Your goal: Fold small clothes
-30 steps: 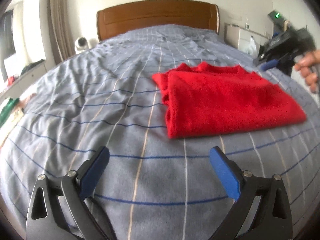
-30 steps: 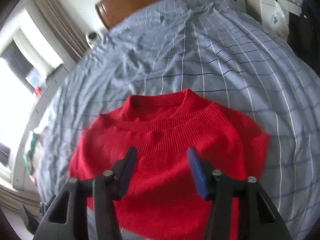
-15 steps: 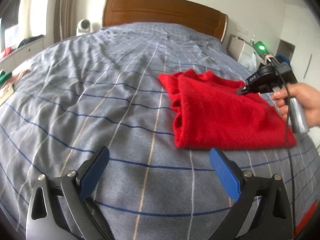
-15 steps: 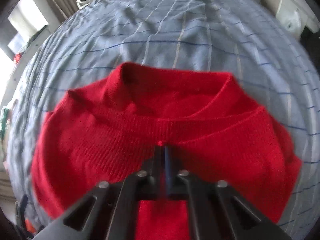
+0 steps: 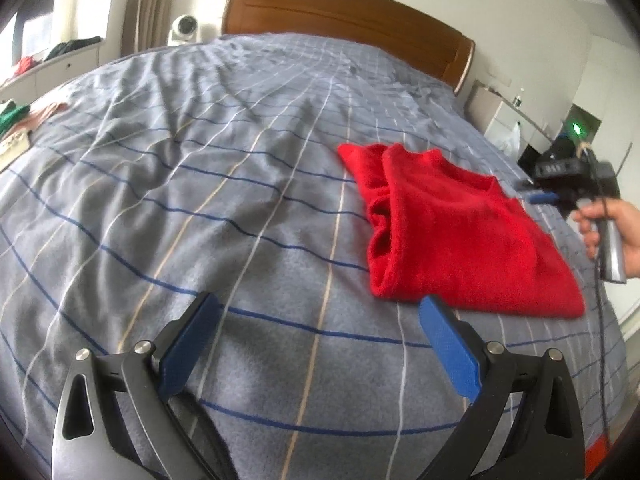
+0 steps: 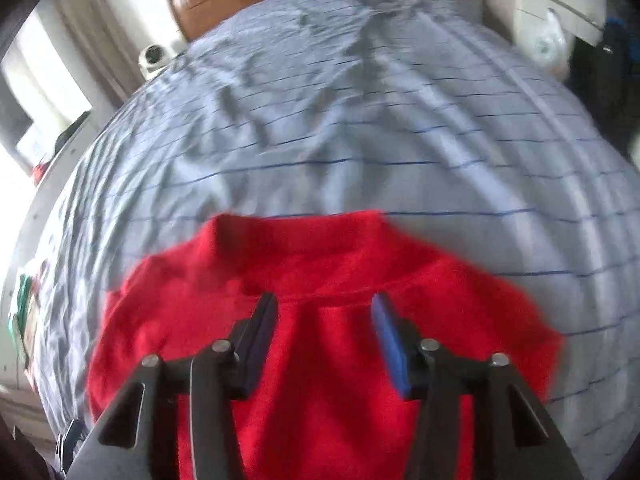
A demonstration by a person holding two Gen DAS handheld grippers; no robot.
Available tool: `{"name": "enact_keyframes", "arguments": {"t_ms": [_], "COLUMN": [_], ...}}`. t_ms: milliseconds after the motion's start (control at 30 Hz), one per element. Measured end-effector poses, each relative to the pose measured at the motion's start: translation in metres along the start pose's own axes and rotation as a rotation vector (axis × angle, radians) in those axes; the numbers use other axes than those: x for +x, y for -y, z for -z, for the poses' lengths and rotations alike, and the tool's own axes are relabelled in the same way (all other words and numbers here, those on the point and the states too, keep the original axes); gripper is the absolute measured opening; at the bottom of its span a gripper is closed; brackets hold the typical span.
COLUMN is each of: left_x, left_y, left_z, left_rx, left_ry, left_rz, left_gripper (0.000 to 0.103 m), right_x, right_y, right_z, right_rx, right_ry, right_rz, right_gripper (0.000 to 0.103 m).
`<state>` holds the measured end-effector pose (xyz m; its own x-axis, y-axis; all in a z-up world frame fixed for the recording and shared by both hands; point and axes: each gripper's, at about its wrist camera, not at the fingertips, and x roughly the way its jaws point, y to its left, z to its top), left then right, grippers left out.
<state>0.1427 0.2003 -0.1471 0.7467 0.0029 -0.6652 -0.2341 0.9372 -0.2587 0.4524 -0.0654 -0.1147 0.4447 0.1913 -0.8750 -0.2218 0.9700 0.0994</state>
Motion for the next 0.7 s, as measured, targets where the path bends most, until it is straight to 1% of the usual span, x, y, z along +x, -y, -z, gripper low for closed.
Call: {"name": "enact_keyframes", "arguments": {"t_ms": [33,100,133,233,300,333,367,400,433,500,533,567,633,700], "left_x": [0.000,0.001,0.002,0.006,0.008,0.009,0.009,0.008,0.008,0.008,0.009,0.009,0.010,0.010], "left_y": [0.000,0.002,0.003,0.006,0.008,0.010,0.010,0.010,0.009,0.008,0.008,0.008,0.009,0.011], "left_z": [0.000,0.000,0.000,0.003,0.005,0.005,0.006,0.006,0.006,0.006,0.006,0.006,0.007,0.007], "left_rx": [-0.002,0.000,0.006,0.013,0.025,0.035,0.037,0.036,0.033,0.030,0.030,0.031,0.038,0.044], "left_ry": [0.000,-0.001,-0.004,-0.020,-0.025,-0.028,-0.027,-0.025,-0.024,-0.025,-0.027,-0.028,-0.030,-0.032], "left_rz": [0.002,0.004,0.005,0.016,0.005,-0.002,-0.004,-0.004,-0.001,0.000,0.000,-0.001,-0.006,-0.013], "left_gripper": [0.101,0.101,0.101,0.101,0.101,0.101,0.101,0.101,0.101,0.101,0.101,0.101,0.101,0.101], "right_x": [-0.003,-0.004,-0.001,0.010,0.020,0.024,0.028,0.033,0.031,0.029,0.032,0.033,0.037,0.036], "right_y": [0.014,0.032,0.043,0.054,0.053,0.052,0.051,0.049,0.051,0.063,0.068,0.069,0.059,0.055], "right_z": [-0.001,0.002,0.004,0.009,0.011,0.013,0.016,0.018,0.019,0.020,0.021,0.022,0.024,0.025], "right_rx": [0.002,0.006,0.008,-0.023,-0.056,-0.067,-0.077,-0.085,-0.082,-0.032,-0.007,-0.011,-0.059,-0.077], "right_ry": [0.002,-0.007,-0.029,-0.072,-0.088,-0.100,-0.107,-0.107,-0.071,-0.046,-0.057,-0.064,-0.073,-0.073], "right_rz": [0.056,0.106,0.118,0.144,0.123,0.102,0.092,0.108,0.160,0.225,0.223,0.224,0.228,0.222], "right_gripper": [0.049,0.049,0.049,0.049,0.048,0.044,0.011,0.004,0.004,0.004,0.004,0.004,0.005,0.009]}}
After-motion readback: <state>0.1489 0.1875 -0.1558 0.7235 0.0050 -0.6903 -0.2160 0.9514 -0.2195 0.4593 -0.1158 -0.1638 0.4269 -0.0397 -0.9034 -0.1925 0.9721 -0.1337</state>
